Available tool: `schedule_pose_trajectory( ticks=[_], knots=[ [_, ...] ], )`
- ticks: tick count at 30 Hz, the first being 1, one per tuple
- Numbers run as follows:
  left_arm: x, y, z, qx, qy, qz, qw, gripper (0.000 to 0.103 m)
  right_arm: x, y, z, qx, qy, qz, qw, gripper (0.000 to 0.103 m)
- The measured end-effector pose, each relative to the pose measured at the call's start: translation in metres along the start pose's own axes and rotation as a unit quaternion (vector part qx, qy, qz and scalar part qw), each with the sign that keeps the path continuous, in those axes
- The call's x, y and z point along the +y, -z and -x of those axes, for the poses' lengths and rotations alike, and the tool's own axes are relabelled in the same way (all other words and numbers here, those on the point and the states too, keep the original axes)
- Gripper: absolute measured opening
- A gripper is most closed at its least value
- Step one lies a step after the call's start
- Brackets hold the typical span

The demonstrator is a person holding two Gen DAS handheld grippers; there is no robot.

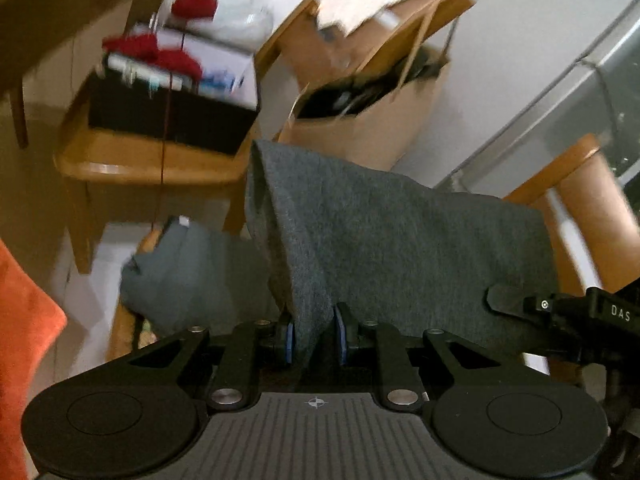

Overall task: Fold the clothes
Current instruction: 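Carry the garment with both grippers and lower it onto the chair seat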

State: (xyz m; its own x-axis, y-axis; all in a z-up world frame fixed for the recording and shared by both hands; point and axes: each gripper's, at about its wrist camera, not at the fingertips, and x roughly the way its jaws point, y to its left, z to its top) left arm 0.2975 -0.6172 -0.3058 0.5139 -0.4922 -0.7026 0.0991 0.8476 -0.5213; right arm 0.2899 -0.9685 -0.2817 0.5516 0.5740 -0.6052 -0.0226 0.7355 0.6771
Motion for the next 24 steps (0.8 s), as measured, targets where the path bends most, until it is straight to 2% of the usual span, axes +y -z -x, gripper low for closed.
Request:
schedule_pose_trajectory(
  ticks=[3,7,12,15,19,24],
  knots=[
    [0.013,0.017,-0.028,0.035,-0.009,0.011,0.9993,0.023,-0.027,0.005,-0.023,0.019,0.016,-0.008,1.000,0.074],
    [0.026,0.044,-0.050,0.074,-0.022,0.021,0.9968,0.024,-0.060,0.028,-0.046,0.053,0.039,-0.028,0.997,0.074],
    [0.024,0.048,-0.053,0.074,-0.026,0.026,0.9966,0.027,-0.088,0.045,-0.057,0.067,0.065,-0.055,0.994,0.078],
    [0.015,0.046,-0.054,0.078,-0.038,0.011,0.9962,0.027,-0.080,0.046,-0.056,0.072,0.091,-0.049,0.992,0.080],
    [0.011,0.047,-0.055,0.082,-0.050,0.012,0.9953,0.027,-0.047,0.044,-0.053,0.078,0.157,0.006,0.984,0.081],
    [0.002,0.050,-0.055,0.081,-0.066,0.001,0.9945,0.027,-0.004,0.035,-0.031,0.036,0.266,0.102,0.958,0.081]
  ],
)
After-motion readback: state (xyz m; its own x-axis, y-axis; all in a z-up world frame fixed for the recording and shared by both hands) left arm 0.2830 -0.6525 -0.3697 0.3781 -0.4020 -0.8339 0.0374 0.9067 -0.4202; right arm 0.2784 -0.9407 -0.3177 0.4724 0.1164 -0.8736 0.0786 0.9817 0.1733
